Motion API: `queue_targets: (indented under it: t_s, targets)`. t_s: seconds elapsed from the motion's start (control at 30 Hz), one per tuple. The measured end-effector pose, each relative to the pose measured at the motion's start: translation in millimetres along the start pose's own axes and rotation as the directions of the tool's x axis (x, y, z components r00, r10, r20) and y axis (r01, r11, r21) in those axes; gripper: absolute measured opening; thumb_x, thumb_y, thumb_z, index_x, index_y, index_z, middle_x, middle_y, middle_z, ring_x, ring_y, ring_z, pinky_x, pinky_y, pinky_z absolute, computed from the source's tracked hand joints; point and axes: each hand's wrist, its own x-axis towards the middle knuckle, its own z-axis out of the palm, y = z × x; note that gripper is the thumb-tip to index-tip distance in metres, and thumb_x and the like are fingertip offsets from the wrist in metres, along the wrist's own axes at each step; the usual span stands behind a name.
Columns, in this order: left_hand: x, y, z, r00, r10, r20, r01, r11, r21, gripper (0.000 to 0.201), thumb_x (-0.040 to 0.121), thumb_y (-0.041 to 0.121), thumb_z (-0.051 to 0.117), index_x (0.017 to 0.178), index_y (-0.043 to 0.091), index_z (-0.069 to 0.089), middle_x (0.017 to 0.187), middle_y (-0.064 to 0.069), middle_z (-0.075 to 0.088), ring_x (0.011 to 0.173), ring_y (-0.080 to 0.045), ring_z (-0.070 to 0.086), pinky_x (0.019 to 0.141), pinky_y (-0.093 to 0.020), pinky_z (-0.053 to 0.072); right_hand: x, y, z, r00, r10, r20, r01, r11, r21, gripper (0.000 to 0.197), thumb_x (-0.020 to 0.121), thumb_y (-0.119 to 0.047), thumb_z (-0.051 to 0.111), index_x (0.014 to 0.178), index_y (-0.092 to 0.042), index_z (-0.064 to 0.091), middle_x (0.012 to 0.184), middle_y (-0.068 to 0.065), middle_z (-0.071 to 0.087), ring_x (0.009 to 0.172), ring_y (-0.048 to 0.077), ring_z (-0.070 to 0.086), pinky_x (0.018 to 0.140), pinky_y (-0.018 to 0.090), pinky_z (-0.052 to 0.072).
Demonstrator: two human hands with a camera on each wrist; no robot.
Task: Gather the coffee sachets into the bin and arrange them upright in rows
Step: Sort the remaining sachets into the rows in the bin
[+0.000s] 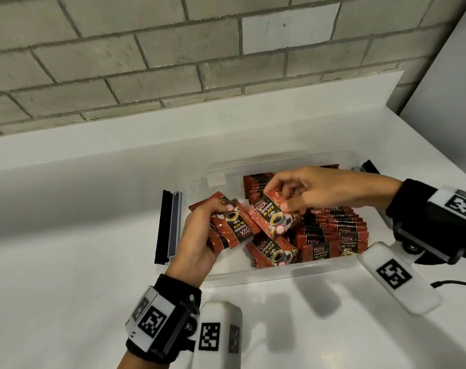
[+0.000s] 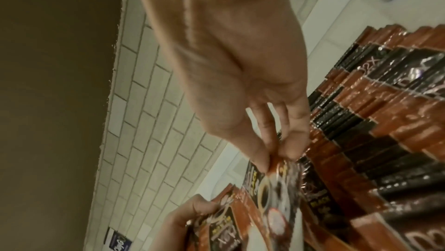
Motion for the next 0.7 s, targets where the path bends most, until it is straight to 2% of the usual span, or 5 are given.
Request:
queue_targets:
  t_s: [0.17,0.27,0.37,0.53,0.7]
  targets:
    - [-1.4,-3.0,-0.3,0.979,0.13,-0.16,-0.106,0.983,0.148,0.016,0.086,0.003,0.059,0.099,0.005,0.067,0.099,-0.015,0.074,0.092,-0.029,0.07,0.082,-0.044,0.055,1.4,-1.5,10.7,0.994,-0.049,0.094,0.071,0.966,-0.249,0.026,0.087,-0.018,0.068,0.109,-0.026,0.057,0.091,0.0,0.07,0.068,0.016,0.069,0.062,0.015,0.051]
    - [-2.1,-4.9,2.6,0.968,0.177,-0.177,-0.116,0.943,0.312,0.011,0.091,0.01,0.055,0.088,0.016,0.064,0.092,-0.008,0.074,0.085,-0.023,0.069,0.076,-0.038,0.054,10.1,-4.1,22.2,0.987,-0.051,0.154,0.115,0.887,-0.447,0.026,0.086,-0.021,0.07,0.109,-0.027,0.058,0.092,0.002,0.068,0.074,0.02,0.068,0.054,0.011,0.044]
    - [-0.7,-10.1,6.0,0.967,0.227,-0.119,-0.111,0.79,0.603,0.014,0.093,0.019,0.05,0.086,0.015,0.062,0.091,-0.009,0.072,0.089,-0.025,0.067,0.073,-0.035,0.052,17.2,-5.6,34.8,0.989,-0.056,0.135,0.13,0.765,-0.63,0.029,0.081,-0.027,0.074,0.103,-0.022,0.057,0.095,-0.003,0.058,0.085,0.018,0.058,0.058,0.019,0.039]
    - [-1.7,-12.7,11.7,0.991,0.11,-0.069,-0.018,0.641,0.767,0.019,0.088,0.025,0.051,0.08,0.01,0.058,0.092,-0.015,0.07,0.088,-0.032,0.068,0.071,-0.038,0.055,15.9,-6.7,47.2,0.991,-0.075,0.114,0.136,0.633,-0.762,0.032,0.081,-0.032,0.073,0.099,-0.015,0.053,0.096,-0.002,0.044,0.078,0.014,0.043,0.051,0.019,0.026]
    - [-3.6,-11.1,13.2,1.0,0.001,0.003,-0.003,0.67,0.742,0.014,0.082,0.024,0.051,0.08,0.013,0.059,0.088,-0.015,0.072,0.087,-0.033,0.07,0.082,-0.046,0.056,10.7,-3.3,51.6,0.994,-0.052,0.1,0.11,0.64,-0.76,0.036,0.08,-0.04,0.073,0.089,-0.018,0.046,0.093,0.001,0.055,0.082,0.016,0.051,0.052,0.02,0.031]
